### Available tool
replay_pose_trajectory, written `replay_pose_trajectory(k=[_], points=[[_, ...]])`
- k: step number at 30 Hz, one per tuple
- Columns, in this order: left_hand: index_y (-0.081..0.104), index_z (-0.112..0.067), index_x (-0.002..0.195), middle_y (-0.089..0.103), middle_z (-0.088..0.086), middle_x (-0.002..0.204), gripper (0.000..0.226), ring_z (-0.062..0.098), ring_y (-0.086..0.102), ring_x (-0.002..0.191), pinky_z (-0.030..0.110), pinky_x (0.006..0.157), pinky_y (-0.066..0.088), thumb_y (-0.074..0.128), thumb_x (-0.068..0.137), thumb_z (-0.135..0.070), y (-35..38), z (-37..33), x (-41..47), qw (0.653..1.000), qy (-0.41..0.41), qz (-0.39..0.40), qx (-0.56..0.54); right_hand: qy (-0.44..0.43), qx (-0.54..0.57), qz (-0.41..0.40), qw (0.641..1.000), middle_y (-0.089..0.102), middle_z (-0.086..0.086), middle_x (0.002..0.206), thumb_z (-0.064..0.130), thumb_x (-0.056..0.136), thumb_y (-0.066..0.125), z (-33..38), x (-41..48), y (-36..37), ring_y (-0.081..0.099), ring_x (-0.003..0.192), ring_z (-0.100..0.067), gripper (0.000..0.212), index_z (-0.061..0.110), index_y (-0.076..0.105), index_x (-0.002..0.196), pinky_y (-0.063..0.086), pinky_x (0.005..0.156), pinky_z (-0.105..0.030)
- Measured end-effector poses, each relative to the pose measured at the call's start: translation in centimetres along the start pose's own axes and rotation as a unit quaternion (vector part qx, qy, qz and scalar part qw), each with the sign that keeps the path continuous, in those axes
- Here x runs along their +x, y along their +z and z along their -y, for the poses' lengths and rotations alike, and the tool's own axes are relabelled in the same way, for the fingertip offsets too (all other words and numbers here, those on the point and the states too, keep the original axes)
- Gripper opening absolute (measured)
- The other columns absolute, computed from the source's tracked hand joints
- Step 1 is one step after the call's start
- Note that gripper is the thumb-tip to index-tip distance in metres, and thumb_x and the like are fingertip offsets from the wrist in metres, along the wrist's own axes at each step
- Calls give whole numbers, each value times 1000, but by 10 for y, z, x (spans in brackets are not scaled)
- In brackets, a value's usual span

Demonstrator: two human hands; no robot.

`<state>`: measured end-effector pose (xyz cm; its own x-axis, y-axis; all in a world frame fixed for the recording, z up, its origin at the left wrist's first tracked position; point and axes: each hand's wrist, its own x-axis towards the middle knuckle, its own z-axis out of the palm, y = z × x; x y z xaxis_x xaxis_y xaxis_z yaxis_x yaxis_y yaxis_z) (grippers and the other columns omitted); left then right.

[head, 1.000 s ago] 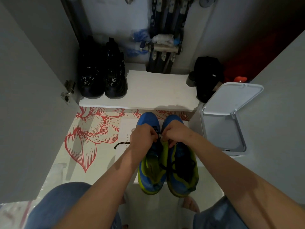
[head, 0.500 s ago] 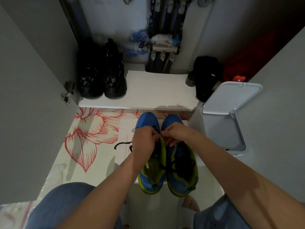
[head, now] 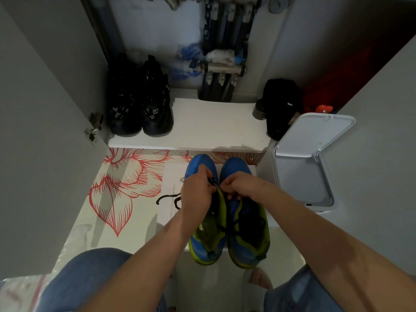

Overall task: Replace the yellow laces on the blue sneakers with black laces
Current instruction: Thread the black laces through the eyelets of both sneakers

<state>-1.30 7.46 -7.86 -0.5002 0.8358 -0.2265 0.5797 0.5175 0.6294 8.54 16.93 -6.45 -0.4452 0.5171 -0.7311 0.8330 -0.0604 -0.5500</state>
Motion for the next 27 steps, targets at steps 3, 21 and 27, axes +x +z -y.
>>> replay_pose_trajectory(k=[3,21,27], points=[[51,-12,107,65,1,82,23,16,59,77,27,67,40,62,86,-11,0,1,0,1000,-3,0,-26,-2,-15,-2,1000,55,-4,67,19,94,54,0,2,1,45,60,-13,16,8,66,96,36,57,-21],[53,-6,129,53,13,132,37,28,52,120,33,95,43,46,93,-2,-71,21,25,968,-137,75,196,-143,531,-140,824,47,-7,65,1,99,34,30,-16,-31,44,52,-14,26,8,45,77,53,56,-29],[55,-5,128,57,12,123,37,23,57,111,21,73,40,54,92,-11,-55,22,23,945,-95,225,217,-210,-209,-163,941,65,-5,96,33,96,46,22,-8,-27,60,88,-14,28,13,66,99,50,79,-32]])
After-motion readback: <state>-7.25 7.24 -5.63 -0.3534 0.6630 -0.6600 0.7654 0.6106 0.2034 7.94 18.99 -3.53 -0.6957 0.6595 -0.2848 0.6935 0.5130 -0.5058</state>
